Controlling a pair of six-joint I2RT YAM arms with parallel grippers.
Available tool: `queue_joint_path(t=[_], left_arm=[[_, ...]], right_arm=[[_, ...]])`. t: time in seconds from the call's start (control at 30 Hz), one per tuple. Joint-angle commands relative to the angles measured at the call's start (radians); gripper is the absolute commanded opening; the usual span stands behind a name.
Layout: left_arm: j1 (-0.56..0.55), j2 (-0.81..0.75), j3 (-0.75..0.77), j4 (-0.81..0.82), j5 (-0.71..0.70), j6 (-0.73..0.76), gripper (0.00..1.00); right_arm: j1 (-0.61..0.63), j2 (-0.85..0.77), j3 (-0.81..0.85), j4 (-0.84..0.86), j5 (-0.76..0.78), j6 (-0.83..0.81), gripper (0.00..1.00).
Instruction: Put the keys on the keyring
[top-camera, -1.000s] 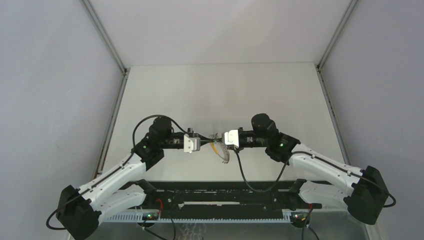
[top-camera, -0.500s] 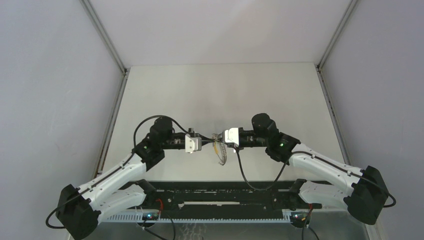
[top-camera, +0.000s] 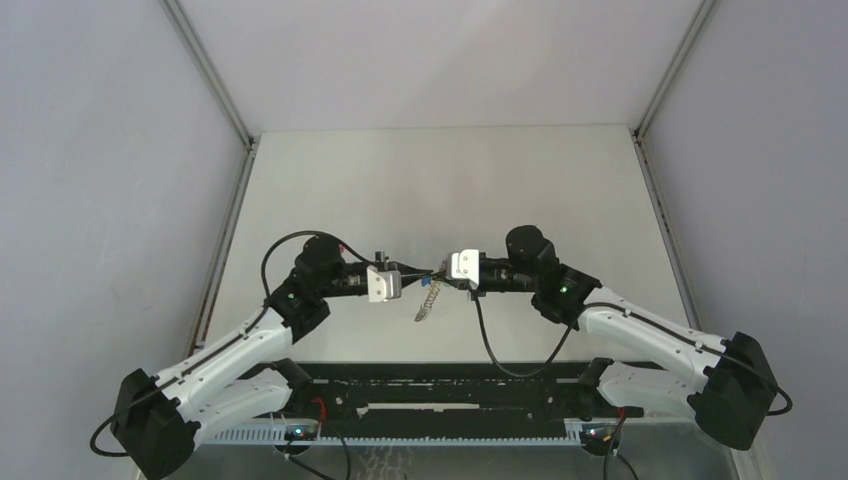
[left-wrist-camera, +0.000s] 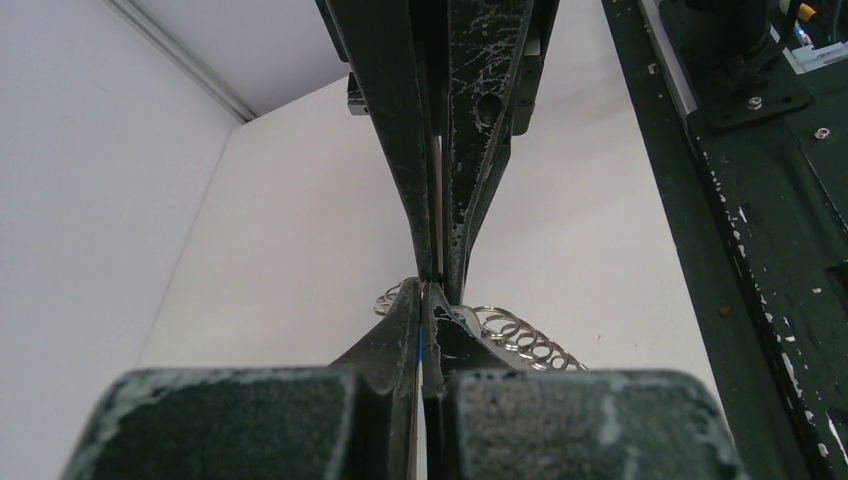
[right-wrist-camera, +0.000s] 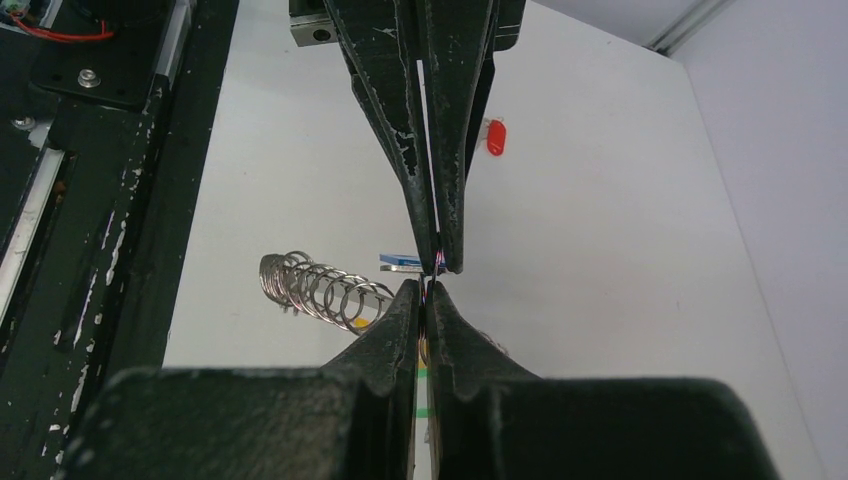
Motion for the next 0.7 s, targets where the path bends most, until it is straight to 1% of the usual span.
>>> queue_joint_path(t=[0.0, 0.13, 0.37, 0.53, 0.67], left_arm=[[-0.012, -0.035, 0.003, 0.042, -0.047, 0.010, 0.00], [-0.012, -0.045, 0.006, -0.013, -0.081, 0.039, 0.00], [-0.012, -0.041, -0.004, -0.018, -0.083, 0.055, 0.00], [-0.011, -0.062, -0.023, 0.030, -0.072, 0.036, 0.00], [-0.011, -0.070, -0.038, 0.069, -0.052, 0.019, 0.00]], right_arm=[[0.003, -0.036, 0.046, 0.072, -0.028, 0.021, 0.00], [-0.010, -0.065, 0.036, 0.053, -0.021, -0.007, 0.00], [-0.026, -0.094, 0.025, 0.044, -0.040, -0.024, 0.00], [-0.038, -0.088, 0.018, 0.067, -0.057, -0.020, 0.00], [-0.059, -0.091, -0.016, 0.138, -0.090, 0.007, 0.00]])
